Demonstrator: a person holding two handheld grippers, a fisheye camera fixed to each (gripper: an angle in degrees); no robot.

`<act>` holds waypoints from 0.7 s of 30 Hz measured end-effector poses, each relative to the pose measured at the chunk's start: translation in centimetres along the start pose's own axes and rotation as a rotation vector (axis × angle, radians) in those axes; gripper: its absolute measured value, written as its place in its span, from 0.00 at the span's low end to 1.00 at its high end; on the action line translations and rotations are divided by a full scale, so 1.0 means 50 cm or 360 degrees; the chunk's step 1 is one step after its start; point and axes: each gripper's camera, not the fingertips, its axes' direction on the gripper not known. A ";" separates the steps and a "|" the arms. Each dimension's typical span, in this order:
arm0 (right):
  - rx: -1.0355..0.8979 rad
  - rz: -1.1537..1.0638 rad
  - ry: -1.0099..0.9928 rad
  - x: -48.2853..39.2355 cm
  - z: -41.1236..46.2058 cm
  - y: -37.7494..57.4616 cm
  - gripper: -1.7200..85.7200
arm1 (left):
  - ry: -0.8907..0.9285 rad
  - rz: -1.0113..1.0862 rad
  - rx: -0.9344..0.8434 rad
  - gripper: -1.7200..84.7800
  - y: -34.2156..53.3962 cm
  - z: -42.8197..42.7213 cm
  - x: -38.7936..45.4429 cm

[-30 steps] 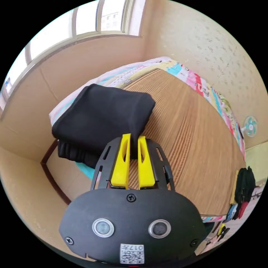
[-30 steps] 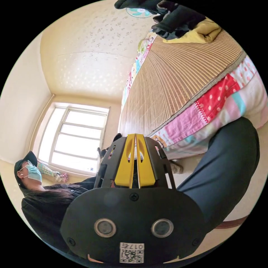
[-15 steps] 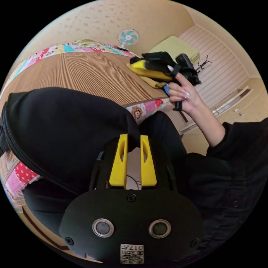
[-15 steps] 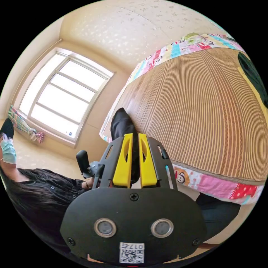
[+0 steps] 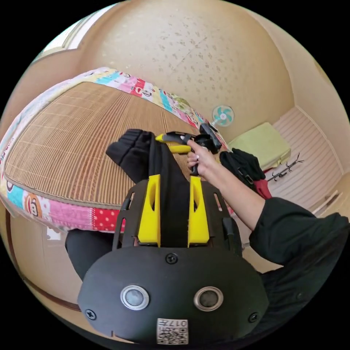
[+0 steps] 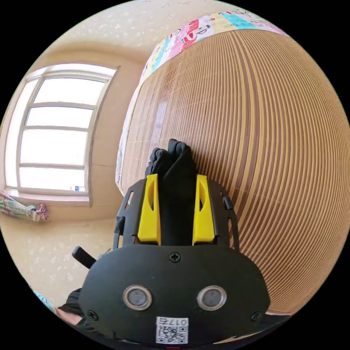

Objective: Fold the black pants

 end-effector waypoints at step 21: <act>0.1066 -0.1066 -0.1740 0.062 -0.604 0.582 0.08 | 0.0450 0.0392 0.0933 0.08 -0.041 -0.408 0.229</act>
